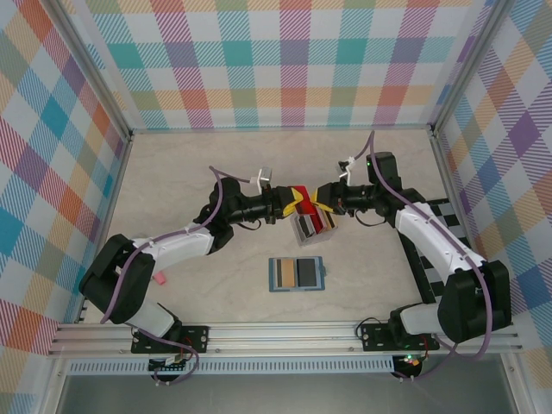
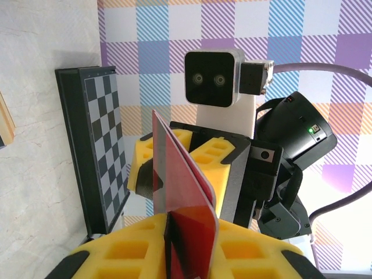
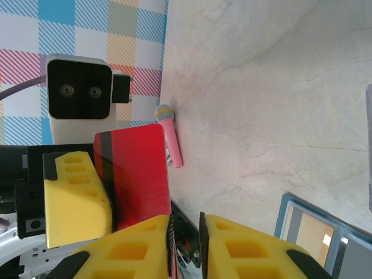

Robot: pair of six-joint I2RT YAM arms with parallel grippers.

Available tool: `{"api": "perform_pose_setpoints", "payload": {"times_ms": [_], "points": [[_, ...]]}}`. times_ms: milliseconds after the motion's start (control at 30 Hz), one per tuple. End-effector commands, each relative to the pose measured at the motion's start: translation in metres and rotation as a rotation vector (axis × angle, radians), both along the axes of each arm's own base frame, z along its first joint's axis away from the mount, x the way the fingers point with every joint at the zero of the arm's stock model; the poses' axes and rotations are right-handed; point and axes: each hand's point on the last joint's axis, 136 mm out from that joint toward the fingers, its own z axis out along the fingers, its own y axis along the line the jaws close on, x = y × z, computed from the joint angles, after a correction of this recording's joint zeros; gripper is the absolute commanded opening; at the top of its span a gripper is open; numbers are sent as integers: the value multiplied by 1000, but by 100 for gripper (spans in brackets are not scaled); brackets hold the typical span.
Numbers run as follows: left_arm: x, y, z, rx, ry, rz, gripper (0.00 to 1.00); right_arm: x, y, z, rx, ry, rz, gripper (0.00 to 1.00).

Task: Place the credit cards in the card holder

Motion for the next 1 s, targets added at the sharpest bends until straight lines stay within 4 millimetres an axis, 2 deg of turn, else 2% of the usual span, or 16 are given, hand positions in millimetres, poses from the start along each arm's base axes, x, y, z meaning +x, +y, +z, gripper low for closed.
{"api": "perform_pose_setpoints", "payload": {"times_ms": [0,100,300,500,833,967], "points": [[-5,0,36,-99,-132,-21,17,-3,-3,-10,-13,33,-10,19],[-3,-1,31,-91,-121,-17,11,-4,0,-6,13,33,9,23],[0,-2,27,-85,-111,-12,7,-10,7,10,85,9,75,30],[2,-3,22,-75,-101,-12,7,-13,9,13,98,6,102,36],[2,-6,29,-95,-108,-25,10,-24,19,16,127,9,199,37],[1,-6,32,-101,-113,-33,14,-18,13,6,45,3,154,28]]}}
